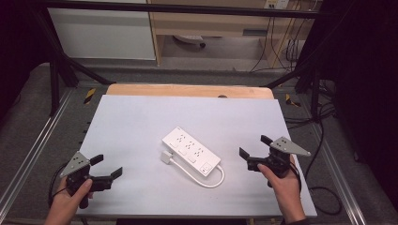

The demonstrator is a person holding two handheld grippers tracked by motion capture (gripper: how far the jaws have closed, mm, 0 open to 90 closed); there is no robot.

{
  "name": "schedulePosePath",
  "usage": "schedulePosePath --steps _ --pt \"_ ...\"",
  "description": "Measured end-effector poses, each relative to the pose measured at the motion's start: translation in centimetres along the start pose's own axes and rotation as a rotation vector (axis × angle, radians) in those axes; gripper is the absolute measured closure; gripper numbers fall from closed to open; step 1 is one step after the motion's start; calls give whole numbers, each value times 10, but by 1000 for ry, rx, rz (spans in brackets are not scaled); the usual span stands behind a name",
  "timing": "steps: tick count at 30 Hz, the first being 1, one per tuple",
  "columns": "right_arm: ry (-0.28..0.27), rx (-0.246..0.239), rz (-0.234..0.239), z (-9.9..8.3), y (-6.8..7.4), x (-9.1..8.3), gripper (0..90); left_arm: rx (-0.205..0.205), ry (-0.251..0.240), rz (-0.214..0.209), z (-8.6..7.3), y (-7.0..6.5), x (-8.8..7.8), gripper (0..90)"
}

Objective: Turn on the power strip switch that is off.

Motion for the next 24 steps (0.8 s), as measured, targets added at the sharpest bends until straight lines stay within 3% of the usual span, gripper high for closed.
schedulePosePath --steps 14,24 --pt "43 -42 51 13 19 20 42 6 10 -2 -1 -1 1 57" --pt "51 -45 77 18 29 32 56 15 12 3 -1 -1 1 57"
Point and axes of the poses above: each handheld gripper's, and its own axes: x roughly forward along the jaws, z roughly out of its top, y roughly to its left, the point moved 2 cm from there along x, roughly forward along the jaws, and after that the axes turned 5 degrees about -z, right-handed, at the moved point
